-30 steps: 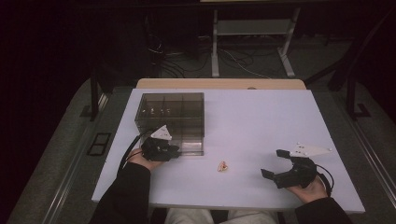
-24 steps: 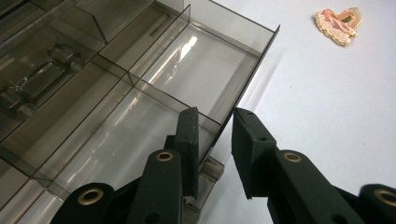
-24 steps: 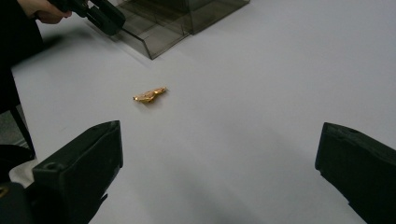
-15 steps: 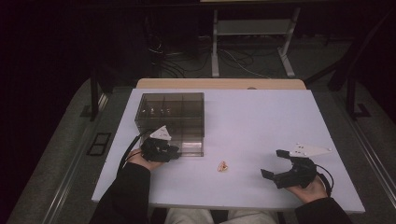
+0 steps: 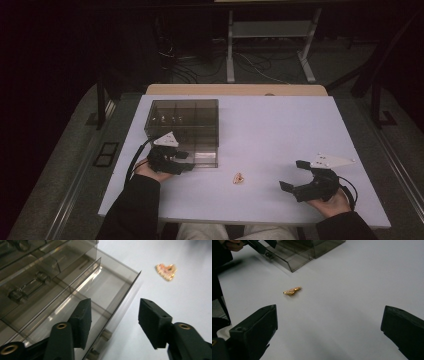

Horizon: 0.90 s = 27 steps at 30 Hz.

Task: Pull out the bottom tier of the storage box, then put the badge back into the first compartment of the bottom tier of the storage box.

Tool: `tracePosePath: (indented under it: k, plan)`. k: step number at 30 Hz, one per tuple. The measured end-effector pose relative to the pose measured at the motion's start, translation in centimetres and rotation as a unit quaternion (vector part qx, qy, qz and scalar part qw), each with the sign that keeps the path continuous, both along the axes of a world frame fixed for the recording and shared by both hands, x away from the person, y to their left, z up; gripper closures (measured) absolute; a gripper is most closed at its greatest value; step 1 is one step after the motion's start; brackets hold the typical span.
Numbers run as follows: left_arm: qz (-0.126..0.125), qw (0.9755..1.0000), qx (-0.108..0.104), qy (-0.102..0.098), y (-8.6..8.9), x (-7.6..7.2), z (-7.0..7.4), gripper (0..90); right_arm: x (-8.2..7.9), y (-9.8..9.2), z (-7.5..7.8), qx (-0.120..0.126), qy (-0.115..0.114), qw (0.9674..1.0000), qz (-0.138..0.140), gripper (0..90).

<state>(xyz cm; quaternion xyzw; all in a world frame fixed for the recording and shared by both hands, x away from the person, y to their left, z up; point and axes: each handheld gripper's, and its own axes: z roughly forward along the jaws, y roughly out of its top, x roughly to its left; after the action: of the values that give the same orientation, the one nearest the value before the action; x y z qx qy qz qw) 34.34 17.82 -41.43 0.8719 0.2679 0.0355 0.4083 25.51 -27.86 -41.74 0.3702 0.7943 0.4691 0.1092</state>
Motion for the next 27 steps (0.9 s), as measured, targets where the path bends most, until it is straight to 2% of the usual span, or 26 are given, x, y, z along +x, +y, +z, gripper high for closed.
tracePosePath:
  k: [6, 13, 16, 22, 25, 27]
  plan:
    - [0.007, 0.9995, -0.031, -0.007, 0.0, -0.9, 0.8, 34.9, 0.0, 0.0, 0.0, 0.001, -0.002, 1.0, -0.001, 0.5]
    - [0.014, 0.9984, -0.049, -0.025, -0.6, -1.6, 1.3, 22.2, 0.0, -0.1, 0.1, 0.001, -0.002, 1.0, -0.003, 0.5]
    - [0.017, 0.9977, -0.063, -0.018, -0.9, -1.7, 1.4, 16.9, -0.1, -0.2, 0.1, 0.001, -0.003, 1.0, -0.004, 0.5]
    - [0.021, 0.9959, -0.085, -0.021, -1.4, -2.0, 2.0, 9.2, -0.1, -0.2, 0.1, 0.002, -0.003, 1.0, -0.005, 0.5]
    - [0.022, 0.996, -0.085, -0.02, -1.9, -2.1, 2.4, 0.1, -0.1, -0.2, 0.1, 0.001, -0.003, 1.0, -0.006, 0.5]
    - [0.018, 0.9958, -0.087, -0.022, -2.3, -2.2, 2.6, 0.0, -0.1, -0.2, 0.1, 0.001, -0.003, 1.0, -0.006, 0.5]
